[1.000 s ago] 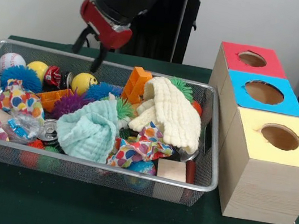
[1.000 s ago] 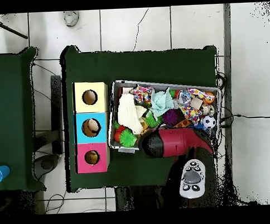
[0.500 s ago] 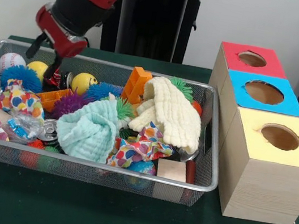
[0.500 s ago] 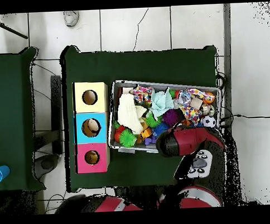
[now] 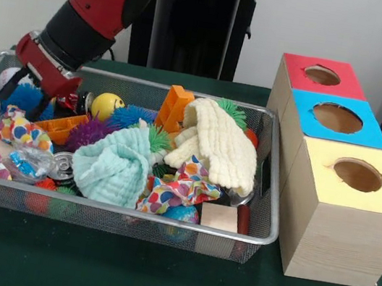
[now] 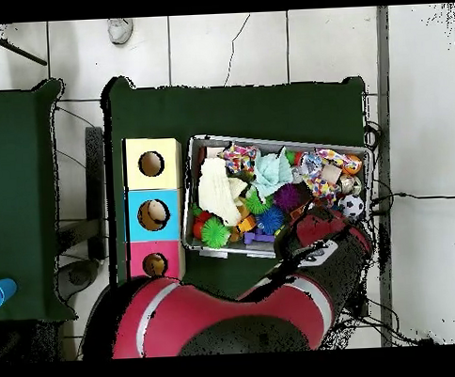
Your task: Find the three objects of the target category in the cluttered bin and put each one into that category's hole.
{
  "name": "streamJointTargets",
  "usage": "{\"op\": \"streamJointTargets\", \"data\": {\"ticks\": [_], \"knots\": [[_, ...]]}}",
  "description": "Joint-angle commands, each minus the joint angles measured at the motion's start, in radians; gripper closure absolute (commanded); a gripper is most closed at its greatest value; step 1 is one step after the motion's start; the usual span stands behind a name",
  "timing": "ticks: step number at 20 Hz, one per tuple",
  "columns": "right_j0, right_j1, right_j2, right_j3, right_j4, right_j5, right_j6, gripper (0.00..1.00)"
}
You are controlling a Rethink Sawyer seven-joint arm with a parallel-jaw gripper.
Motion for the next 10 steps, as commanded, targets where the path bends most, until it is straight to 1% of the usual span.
{"op": "streamJointTargets", "data": {"ticks": [1, 3, 4, 8, 10], "knots": [[0.028, 0.156, -0.081, -0.042, 0.226, -0.196, 0.142, 0.00], [0.022, 0.173, -0.078, -0.038, 0.262, -0.230, 0.113, 0.00], [0.011, 0.190, -0.075, -0.048, 0.281, -0.250, 0.098, 0.00], [-0.024, 0.231, -0.059, -0.087, 0.319, -0.299, 0.054, 0.00], [-0.028, 0.234, -0.058, -0.087, 0.330, -0.314, 0.045, 0.00]]}}
